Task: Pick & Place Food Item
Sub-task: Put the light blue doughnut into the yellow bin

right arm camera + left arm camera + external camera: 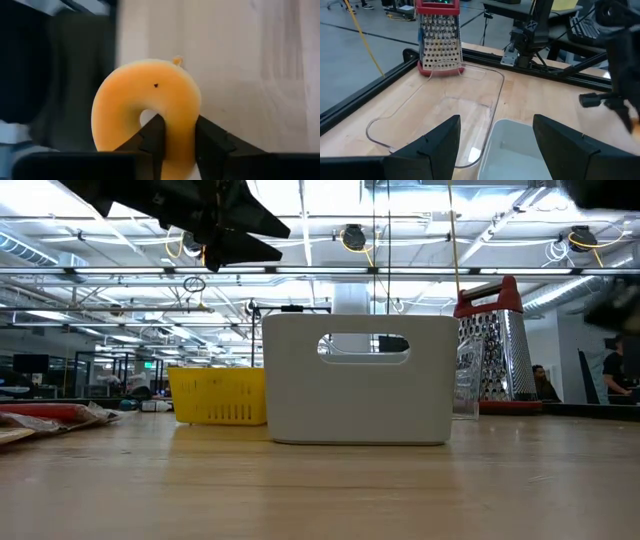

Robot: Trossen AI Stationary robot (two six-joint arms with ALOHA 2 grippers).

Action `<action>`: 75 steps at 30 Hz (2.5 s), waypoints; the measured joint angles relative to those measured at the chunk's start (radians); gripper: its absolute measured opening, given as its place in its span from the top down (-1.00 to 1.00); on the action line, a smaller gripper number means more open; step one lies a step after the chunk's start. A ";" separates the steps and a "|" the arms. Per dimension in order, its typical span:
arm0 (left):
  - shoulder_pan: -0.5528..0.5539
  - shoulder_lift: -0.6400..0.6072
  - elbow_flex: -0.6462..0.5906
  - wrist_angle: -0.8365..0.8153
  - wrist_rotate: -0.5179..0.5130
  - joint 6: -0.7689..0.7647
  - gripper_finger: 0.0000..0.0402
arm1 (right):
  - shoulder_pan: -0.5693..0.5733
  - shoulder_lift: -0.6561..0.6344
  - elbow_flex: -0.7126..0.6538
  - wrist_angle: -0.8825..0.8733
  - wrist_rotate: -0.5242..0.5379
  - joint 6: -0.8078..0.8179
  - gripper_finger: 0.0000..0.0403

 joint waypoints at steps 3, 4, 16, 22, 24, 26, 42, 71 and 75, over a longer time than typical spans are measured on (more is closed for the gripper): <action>0.000 0.000 0.000 0.000 0.004 -0.035 -0.26 | -0.008 -0.091 0.000 0.001 0.009 -0.095 0.74; 0.000 0.000 0.000 0.002 0.009 -0.046 -0.26 | -0.009 -0.122 0.000 0.002 0.028 -0.152 0.76; -0.002 0.005 0.001 0.130 0.010 -0.083 -0.26 | -0.110 -0.360 0.000 0.041 0.657 -0.830 0.79; -0.009 0.067 0.002 0.258 0.015 -0.048 -0.26 | -0.242 -0.339 0.000 0.151 0.815 -1.022 0.78; -0.009 0.098 0.002 0.302 0.038 -0.020 -0.26 | -0.300 -0.324 -0.001 0.186 0.822 -1.061 0.78; -0.008 0.130 0.002 0.358 0.048 -0.016 -0.26 | -0.358 -0.303 -0.001 0.216 0.822 -1.089 0.78; 0.025 0.198 0.069 0.401 -0.099 0.201 -0.26 | -0.545 -0.108 -0.002 0.669 0.816 -1.279 0.78; 0.060 0.196 0.070 0.395 -0.064 0.221 0.43 | -0.548 -0.029 -0.002 0.847 0.738 -1.238 0.63; 0.061 0.158 0.070 0.355 -0.071 0.262 0.72 | -0.527 -0.082 -0.001 0.754 0.735 -1.193 0.42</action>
